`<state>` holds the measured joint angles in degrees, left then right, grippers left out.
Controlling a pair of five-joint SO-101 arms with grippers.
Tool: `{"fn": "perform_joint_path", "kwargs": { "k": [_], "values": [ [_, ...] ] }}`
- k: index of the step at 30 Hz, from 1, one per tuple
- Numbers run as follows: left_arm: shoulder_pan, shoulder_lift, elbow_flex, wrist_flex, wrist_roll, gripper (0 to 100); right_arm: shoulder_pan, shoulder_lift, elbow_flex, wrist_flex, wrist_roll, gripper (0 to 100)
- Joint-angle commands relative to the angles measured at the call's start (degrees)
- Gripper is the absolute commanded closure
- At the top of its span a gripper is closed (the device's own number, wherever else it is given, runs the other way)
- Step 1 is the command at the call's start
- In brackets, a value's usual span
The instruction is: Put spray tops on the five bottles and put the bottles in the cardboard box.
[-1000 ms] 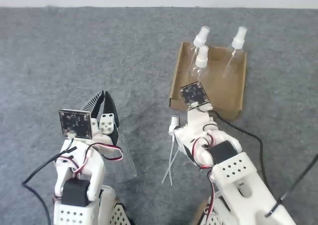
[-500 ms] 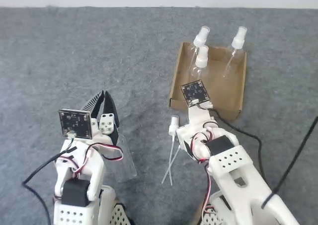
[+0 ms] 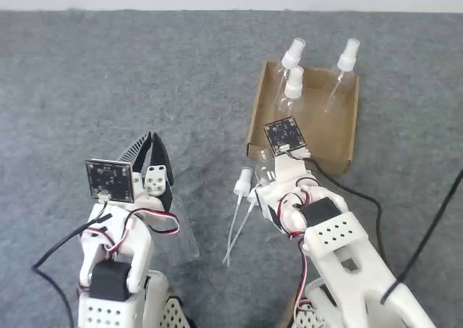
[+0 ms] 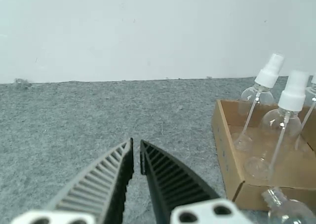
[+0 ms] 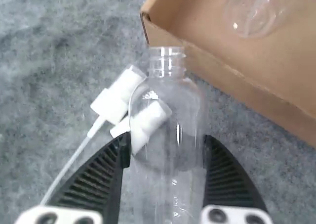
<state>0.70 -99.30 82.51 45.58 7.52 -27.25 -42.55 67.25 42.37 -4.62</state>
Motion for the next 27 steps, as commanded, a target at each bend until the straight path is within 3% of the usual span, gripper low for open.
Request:
{"fn": "perform_joint_path", "kwargs": {
  "k": [1,8,12,14,20,27],
  "values": [
    [-0.18,-0.26,-0.57,-1.67,0.0,98,0.13,-1.27,-4.75,5.05,-0.7,88.0],
    [-0.18,-0.18,-0.48,-1.67,0.0,98,0.22,-12.35,-13.36,22.64,0.44,88.0],
    [-0.18,-0.18,-0.48,-1.58,0.0,98,0.66,-20.18,-17.05,32.48,16.44,88.0],
    [0.0,-0.09,-0.66,-1.14,0.0,98,1.71,-22.55,-17.85,35.56,19.78,88.0],
    [0.09,4.75,-5.32,1.05,-0.26,98,19.56,-20.35,-21.1,38.02,26.99,88.0],
    [7.82,37.1,-22.9,3.16,-6.59,98,37.76,-8.66,-32.09,43.91,37.36,88.0]
  ]
}}
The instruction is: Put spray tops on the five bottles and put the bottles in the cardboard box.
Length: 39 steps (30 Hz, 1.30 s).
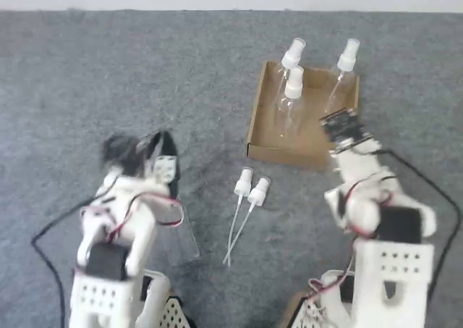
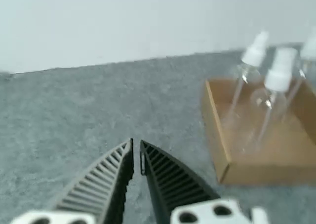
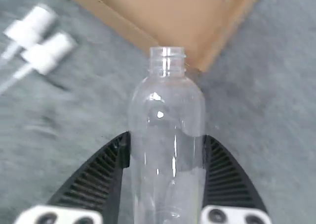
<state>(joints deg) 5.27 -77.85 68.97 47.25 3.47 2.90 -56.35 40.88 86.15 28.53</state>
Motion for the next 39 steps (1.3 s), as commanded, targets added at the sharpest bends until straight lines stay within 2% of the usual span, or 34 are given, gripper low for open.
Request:
{"fn": "perform_joint_path", "kwargs": {
  "k": [1,4,6,10,13,23,27,35,39],
  "values": [
    [5.01,20.75,-12.35,2.81,-3.16,98,10.51,7.43,-5.89,-1.71,5.54,88.0],
    [10.73,34.02,-20.35,7.65,-4.75,97,19.56,14.81,-5.01,-8.57,9.58,87.9],
    [14.15,41.41,-24.22,9.76,-4.84,92,23.87,19.82,-4.13,-13.23,12.13,87.8],
    [17.58,53.1,-28.7,8.53,-4.84,83,29.32,29.67,-3.87,-20.18,15.91,87.6],
    [17.58,60.13,-30.73,6.51,-4.75,83,32.31,35.21,-3.96,-24.75,16.18,87.6],
    [17.76,74.29,-35.03,6.15,-4.31,85,36.88,46.64,-3.96,-35.38,16.7,87.5],
    [17.67,77.36,-35.91,5.89,-4.31,85,37.05,49.54,-3.78,-35.74,19.96,87.5],
    [17.49,84.57,-40.75,5.98,-1.32,85,37.05,51.56,-3.87,-35.74,20.22,87.5],
    [15.03,86.86,-41.19,5.63,-1.41,85,37.14,51.56,-3.87,-35.74,20.22,87.5]
  ]
}}
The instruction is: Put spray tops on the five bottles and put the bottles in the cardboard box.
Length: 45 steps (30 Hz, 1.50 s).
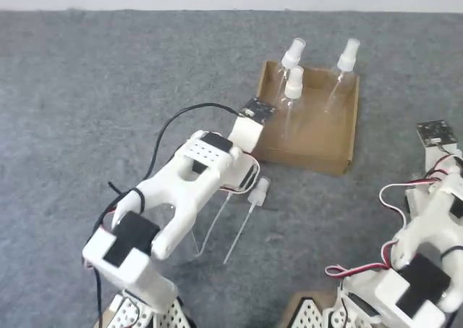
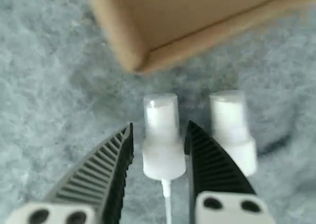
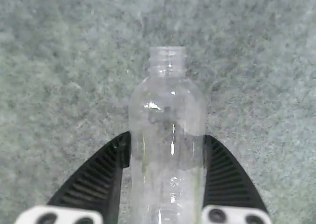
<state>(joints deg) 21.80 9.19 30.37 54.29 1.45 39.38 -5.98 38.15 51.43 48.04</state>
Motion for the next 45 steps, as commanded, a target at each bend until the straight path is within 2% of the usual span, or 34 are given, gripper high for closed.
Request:
{"fn": "perform_joint_path", "kwargs": {
  "k": [1,7,11,14,17,20,27,41,45],
  "values": [
    [-2.37,0.18,-2.51,-2.02,0.62,85,0.66,1.19,-1.14,-1.01,0.7,87.5],
    [-6.42,0.0,-2.59,-2.64,0.79,85,0.66,1.19,-1.23,-1.01,0.7,87.4],
    [-6.86,0.09,-2.59,-3.78,0.79,91,0.66,1.19,-1.23,-1.01,0.79,86.9],
    [-7.03,-0.09,-2.68,-3.87,2.11,93,0.66,1.1,-1.05,-1.01,0.79,81.6],
    [-10.11,0.35,-4.18,-3.43,7.65,93,0.66,1.1,-0.97,-0.84,0.79,75.6],
    [-13.1,0.44,-5.49,-3.34,7.56,93,0.66,1.1,-0.97,-0.66,0.79,72.9],
    [-16.35,0.44,-8.92,2.02,6.95,85,0.66,0.75,-0.97,-0.57,0.79,72.4],
    [-17.14,0.44,-9.19,-0.88,7.56,85,0.66,0.75,-1.05,-0.4,0.79,72.4],
    [-17.23,1.49,-9.19,-0.97,11.52,85,0.66,0.75,-1.05,-0.4,0.79,72.4]
  ]
}}
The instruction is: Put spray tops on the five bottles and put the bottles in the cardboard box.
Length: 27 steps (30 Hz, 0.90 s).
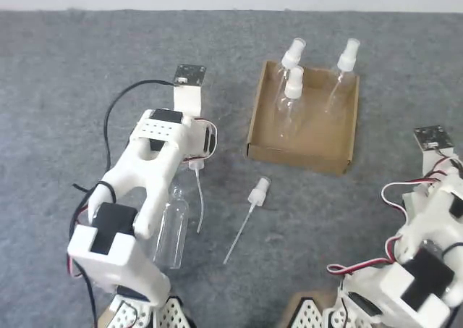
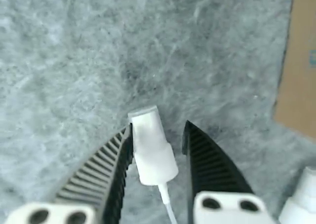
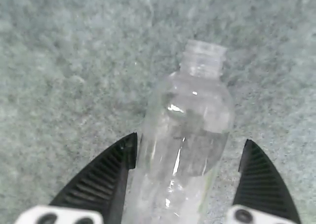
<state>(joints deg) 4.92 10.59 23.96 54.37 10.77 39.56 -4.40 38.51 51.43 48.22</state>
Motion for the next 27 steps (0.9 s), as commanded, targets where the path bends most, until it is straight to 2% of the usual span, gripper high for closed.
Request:
{"fn": "perform_joint_path", "kwargs": {
  "k": [1,6,10,14,23,27],
  "values": [
    [-0.35,0.79,-2.77,-1.14,2.46,85,0.48,-0.84,-1.41,-0.4,0.62,72.4],
    [-0.26,5.1,-4.79,-0.7,2.9,86,0.48,-0.84,-1.41,-0.4,0.62,72.4],
    [0.35,5.54,-7.16,-0.26,2.81,95,0.48,-0.84,-1.41,-0.4,0.62,72.4],
    [1.49,3.25,-11.74,5.19,2.9,98,0.57,-0.84,-1.49,-0.4,0.62,72.4],
    [1.67,-12.66,-26.77,20.22,2.73,98,0.4,-2.24,-3.16,-0.4,0.26,72.4],
    [1.58,-23.03,-26.68,22.33,2.37,98,-0.04,-7.6,-4.48,3.65,0.18,72.3]
  ]
}}
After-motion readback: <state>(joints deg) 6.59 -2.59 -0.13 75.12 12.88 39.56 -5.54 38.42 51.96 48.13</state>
